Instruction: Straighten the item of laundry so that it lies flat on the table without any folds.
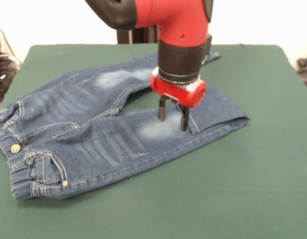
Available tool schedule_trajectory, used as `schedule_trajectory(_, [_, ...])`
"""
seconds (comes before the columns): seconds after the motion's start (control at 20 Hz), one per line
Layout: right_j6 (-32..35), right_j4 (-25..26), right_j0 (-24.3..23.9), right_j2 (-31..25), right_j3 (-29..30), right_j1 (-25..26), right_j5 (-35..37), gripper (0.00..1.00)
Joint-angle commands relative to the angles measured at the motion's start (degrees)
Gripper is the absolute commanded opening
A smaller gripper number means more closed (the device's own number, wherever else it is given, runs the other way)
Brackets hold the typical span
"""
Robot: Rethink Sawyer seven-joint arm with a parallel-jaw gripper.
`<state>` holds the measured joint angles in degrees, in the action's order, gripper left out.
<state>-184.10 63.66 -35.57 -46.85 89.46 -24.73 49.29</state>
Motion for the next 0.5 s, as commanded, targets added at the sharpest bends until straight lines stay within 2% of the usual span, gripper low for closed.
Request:
schedule_trajectory(0.05, [19.32,3.80,4.11,5.25,-0.18,8.11,-5.07,1.00])
schedule_trajectory(0.35, [18.24,3.81,4.28,5.21,0.93,8.11,-5.93,1.00])
schedule_trajectory(0.5, [19.96,4.57,5.92,5.56,0.82,9.10,-6.87,1.00])
